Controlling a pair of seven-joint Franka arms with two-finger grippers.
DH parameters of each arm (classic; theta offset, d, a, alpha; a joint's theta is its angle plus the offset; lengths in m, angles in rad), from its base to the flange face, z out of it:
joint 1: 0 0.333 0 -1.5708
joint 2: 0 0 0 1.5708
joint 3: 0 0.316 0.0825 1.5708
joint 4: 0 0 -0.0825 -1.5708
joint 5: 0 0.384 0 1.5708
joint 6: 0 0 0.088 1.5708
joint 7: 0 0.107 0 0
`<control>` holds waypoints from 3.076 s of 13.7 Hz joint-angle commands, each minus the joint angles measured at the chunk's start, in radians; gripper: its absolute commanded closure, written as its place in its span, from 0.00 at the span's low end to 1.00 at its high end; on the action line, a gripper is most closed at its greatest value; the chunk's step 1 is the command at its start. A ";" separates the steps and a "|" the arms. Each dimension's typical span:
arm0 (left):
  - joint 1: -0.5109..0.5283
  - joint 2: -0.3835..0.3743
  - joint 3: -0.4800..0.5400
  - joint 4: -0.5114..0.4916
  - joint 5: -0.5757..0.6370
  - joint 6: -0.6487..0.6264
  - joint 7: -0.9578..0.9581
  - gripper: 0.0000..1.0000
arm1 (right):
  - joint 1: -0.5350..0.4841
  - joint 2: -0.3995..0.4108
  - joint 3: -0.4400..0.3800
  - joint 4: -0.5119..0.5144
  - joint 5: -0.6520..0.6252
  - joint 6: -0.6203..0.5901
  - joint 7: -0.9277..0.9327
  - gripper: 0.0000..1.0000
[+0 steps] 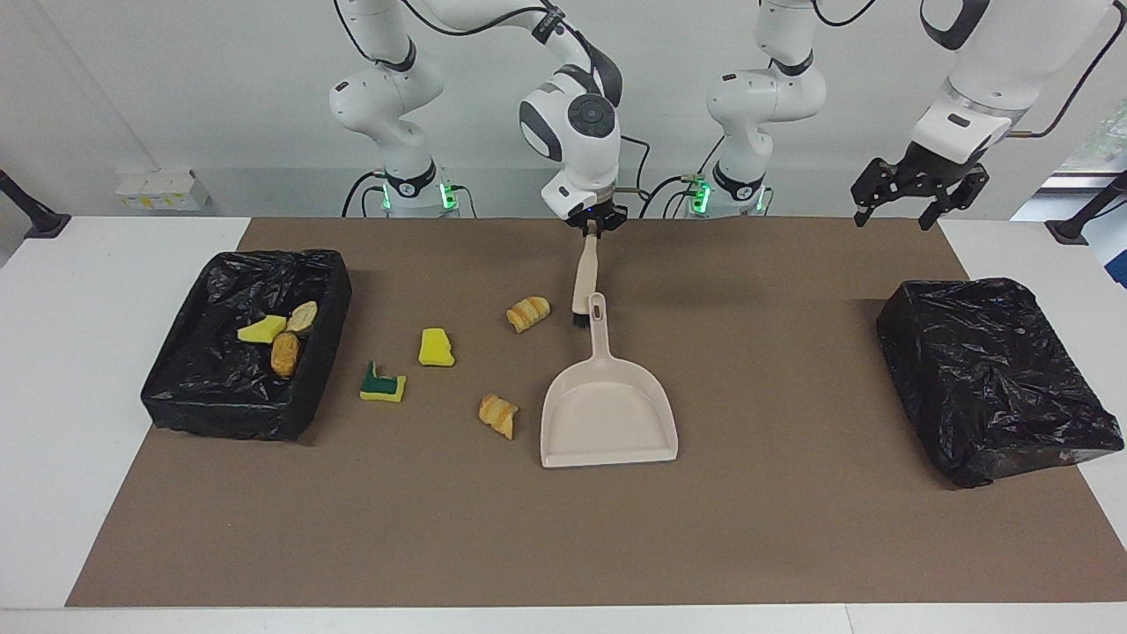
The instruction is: Sweep and dump trash in bin
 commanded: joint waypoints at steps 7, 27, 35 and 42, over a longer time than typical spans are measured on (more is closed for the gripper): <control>-0.234 -0.036 0.008 -0.166 -0.080 0.081 -0.080 0.00 | -0.301 -0.112 -0.004 0.063 -0.141 -0.402 -0.324 1.00; -0.641 0.430 0.008 -0.196 -0.167 0.786 -0.430 0.00 | -0.505 0.067 0.007 0.029 -0.484 -0.107 -0.595 1.00; -0.634 0.433 0.008 -0.190 -0.167 0.761 -0.424 1.00 | -0.567 0.009 -0.005 0.184 -0.367 -0.351 -0.794 1.00; -0.557 0.369 0.032 -0.147 -0.155 0.572 -0.381 1.00 | -0.603 -0.054 -0.007 -0.034 -0.367 -0.140 -0.801 1.00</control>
